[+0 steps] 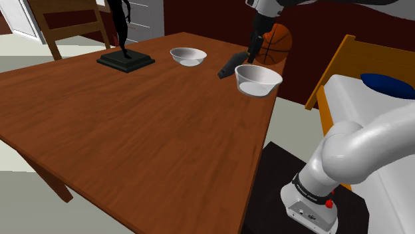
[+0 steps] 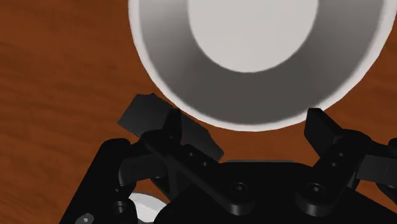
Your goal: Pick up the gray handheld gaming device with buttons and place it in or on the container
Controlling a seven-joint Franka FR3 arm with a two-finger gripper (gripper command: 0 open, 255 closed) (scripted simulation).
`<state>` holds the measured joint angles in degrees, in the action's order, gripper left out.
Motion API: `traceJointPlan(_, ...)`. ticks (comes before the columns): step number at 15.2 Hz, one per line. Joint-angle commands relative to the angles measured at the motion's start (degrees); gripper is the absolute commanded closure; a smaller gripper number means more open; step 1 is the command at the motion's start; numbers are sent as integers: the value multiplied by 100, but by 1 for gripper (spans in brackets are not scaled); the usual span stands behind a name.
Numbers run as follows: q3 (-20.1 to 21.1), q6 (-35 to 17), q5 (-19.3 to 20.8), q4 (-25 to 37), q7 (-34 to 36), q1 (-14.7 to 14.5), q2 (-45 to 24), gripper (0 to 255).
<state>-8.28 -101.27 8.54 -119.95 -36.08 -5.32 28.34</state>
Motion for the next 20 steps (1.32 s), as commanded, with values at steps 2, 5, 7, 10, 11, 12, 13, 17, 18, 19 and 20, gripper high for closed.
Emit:
traceJointPlan(2,-268,-107,-116,593,-932,-211,-612,0)
traceJointPlan(5,-477,-166,-330,1238,-1823,-394,-1267,0)
traceJointPlan(7,-589,-156,-510,1710,-2410,-498,-1714,0)
traceJointPlan(10,-615,-294,-587,1747,-2631,-514,-1889,0)
traceJointPlan(11,-617,-370,-588,1675,-2631,-513,-1894,0)
traceJointPlan(12,-619,-446,-589,1605,-2631,-511,-1899,0)
traceJointPlan(13,-622,-522,-590,1536,-2632,-510,-1906,0)
traceJointPlan(17,-629,-716,-594,1364,-2635,-507,-1929,0)
traceJointPlan(18,-629,-716,-594,1365,-2635,-507,-1930,0)
traceJointPlan(19,-629,-716,-594,1365,-2635,-507,-1930,0)
traceJointPlan(20,-629,-716,-594,1365,-2635,-507,-1930,0)
